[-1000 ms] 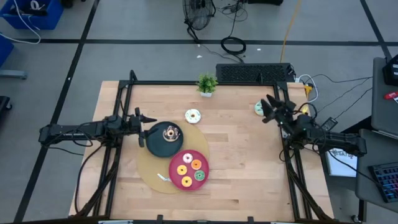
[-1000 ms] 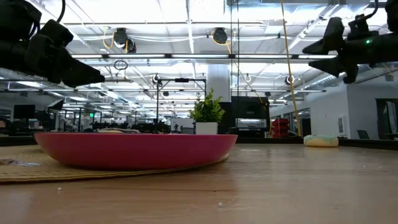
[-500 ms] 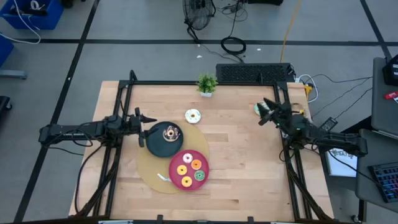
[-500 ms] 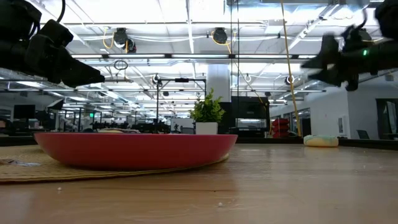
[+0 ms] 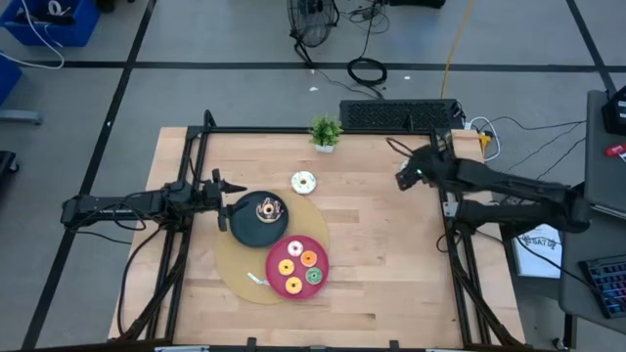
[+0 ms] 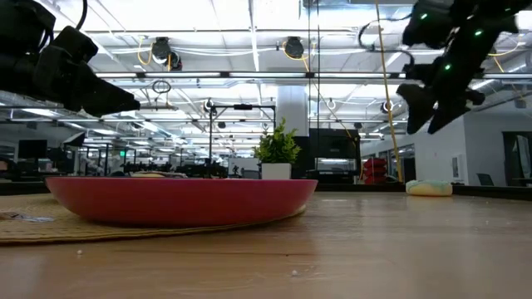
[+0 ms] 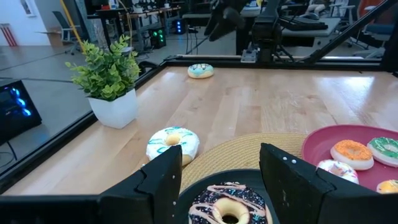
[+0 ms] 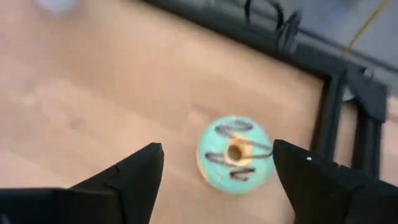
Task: Pick & Place donuts
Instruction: Put the large blue donut into the black plate
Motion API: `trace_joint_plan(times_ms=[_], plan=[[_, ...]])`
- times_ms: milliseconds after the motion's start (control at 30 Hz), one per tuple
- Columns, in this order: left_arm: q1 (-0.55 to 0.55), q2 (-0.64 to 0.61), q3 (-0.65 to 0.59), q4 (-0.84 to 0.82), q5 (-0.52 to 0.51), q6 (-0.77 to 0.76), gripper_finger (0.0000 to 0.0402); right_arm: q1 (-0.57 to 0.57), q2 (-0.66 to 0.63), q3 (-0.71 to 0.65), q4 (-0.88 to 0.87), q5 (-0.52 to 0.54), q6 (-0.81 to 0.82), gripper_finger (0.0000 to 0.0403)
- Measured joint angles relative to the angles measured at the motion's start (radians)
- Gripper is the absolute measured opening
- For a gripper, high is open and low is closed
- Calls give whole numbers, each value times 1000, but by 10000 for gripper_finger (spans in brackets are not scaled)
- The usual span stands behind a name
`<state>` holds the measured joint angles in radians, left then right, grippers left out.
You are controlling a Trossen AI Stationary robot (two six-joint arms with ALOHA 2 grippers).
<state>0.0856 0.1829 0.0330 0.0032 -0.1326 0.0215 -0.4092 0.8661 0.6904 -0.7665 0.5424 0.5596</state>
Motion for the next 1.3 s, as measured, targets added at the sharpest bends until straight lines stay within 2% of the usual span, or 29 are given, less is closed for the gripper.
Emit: trace_joint_plan(times_ms=[167,267,433,533,667,1300], plan=[[0,0,0,0,0,0,214,-145,165,16,-30,-192,-56,309],[0,0,0,0,0,0,214,-223,228,17,-27,-254,-91,317],[0,0,0,0,0,0,214,-303,289,17,-4,-264,-140,329],[0,0,0,0,0,0,214,-326,313,17,17,-311,-160,331],[0,0,0,0,0,0,214,-347,344,4,64,-310,-184,332],[0,0,0,0,0,0,214,-381,453,-41,211,-334,-262,328]])
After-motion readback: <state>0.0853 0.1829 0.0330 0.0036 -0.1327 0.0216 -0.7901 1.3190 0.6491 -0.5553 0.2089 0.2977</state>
